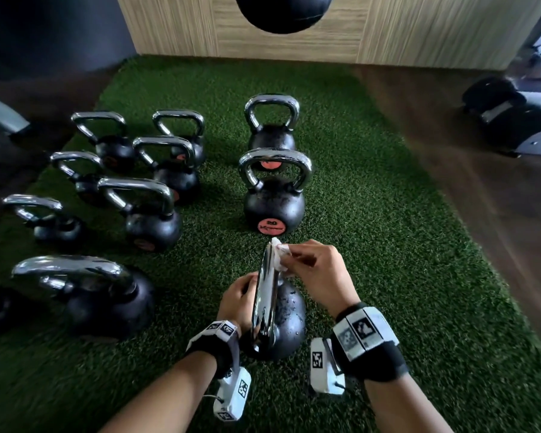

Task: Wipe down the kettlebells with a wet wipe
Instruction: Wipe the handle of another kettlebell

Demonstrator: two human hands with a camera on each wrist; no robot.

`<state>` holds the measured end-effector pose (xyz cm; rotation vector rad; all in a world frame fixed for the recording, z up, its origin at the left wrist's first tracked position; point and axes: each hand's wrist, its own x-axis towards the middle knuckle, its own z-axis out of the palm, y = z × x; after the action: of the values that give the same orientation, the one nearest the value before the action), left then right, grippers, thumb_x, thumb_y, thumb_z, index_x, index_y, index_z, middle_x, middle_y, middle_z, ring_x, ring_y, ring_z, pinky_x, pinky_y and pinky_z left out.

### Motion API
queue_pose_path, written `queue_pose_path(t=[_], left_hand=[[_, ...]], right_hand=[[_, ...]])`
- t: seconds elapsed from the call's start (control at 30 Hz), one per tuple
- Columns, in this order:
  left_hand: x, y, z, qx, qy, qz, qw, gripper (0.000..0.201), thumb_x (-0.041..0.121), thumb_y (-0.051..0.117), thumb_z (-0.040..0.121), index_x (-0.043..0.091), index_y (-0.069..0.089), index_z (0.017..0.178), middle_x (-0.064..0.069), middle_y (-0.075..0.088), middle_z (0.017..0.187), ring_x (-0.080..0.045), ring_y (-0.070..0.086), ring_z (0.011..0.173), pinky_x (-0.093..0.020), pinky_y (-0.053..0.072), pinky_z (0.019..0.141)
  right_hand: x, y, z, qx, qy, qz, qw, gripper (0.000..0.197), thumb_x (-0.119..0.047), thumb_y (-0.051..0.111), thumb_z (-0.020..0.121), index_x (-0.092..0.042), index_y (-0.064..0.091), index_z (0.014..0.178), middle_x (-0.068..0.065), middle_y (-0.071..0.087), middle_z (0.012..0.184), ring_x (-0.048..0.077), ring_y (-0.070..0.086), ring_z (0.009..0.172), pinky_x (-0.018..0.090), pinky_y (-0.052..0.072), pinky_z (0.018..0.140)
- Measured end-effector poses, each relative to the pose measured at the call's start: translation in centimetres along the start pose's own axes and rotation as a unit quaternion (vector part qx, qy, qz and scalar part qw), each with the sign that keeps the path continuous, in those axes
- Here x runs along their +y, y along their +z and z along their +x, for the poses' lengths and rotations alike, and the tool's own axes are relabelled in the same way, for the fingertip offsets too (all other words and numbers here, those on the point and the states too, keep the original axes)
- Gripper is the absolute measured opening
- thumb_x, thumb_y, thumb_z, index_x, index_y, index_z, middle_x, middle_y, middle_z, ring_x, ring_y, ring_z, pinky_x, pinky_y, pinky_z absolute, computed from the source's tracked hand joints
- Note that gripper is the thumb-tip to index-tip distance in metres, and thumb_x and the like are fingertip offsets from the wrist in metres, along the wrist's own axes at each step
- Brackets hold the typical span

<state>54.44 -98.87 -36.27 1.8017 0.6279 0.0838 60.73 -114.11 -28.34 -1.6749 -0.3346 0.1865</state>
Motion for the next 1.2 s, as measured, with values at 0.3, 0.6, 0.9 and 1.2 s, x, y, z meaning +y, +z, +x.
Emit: queue_pose_path(t=[0.3,0.6,0.9,1.2], left_hand=[[0.2,-0.1,-0.2,-0.016,0.01,-0.001,1.0,0.024,0.017,0.06,0.1,0.041,0.066,0.096,0.001,0.071,0.107,-0.021,0.066,0.102,-0.038,0.053,0.096],[0.4,-0.2,-0.5,-0.004,0.019,0.009,1.0,0.02,0.015,0.058,0.101,0.034,0.064,0.104,0.006,0.063,0.108,-0.014,0.06,0.1,-0.024,0.043,0.087],[-0.1,-0.2,0.0,0.0,0.029,0.028,0.999,0.027,0.014,0.056,0.101,0.013,0.071,0.124,-0.009,0.07,0.126,-0.015,0.061,0.104,-0.025,0.045,0.091],[-0.1,-0.1,0.0,0.008,0.031,0.039,0.999,0.029,0.014,0.055,0.101,0.013,0.07,0.126,-0.007,0.069,0.129,-0.009,0.057,0.105,-0.017,0.037,0.087]], right_hand=[[-0.1,-1.2,-4.9,-0.098,0.054,0.007,0.994,0.018,-0.043,0.084,0.071,-0.033,0.073,0.081,0.005,0.077,0.09,0.029,0.076,0.081,0.05,0.062,0.076],[0.5,-1.2,-8.3,-0.109,0.07,-0.043,0.991,0.014,-0.024,0.083,0.079,-0.024,0.07,0.084,0.0,0.077,0.089,0.02,0.075,0.079,0.047,0.063,0.078],[2.3,-0.9,-9.6,-0.128,0.055,-0.056,0.989,0.019,-0.02,0.086,0.075,-0.017,0.071,0.086,0.003,0.077,0.089,0.021,0.075,0.079,0.04,0.063,0.075],[3.2,-0.1,-10.3,-0.089,0.017,-0.172,0.981,0.015,-0.027,0.085,0.078,-0.032,0.075,0.088,-0.02,0.074,0.082,-0.004,0.07,0.076,0.013,0.056,0.068]])
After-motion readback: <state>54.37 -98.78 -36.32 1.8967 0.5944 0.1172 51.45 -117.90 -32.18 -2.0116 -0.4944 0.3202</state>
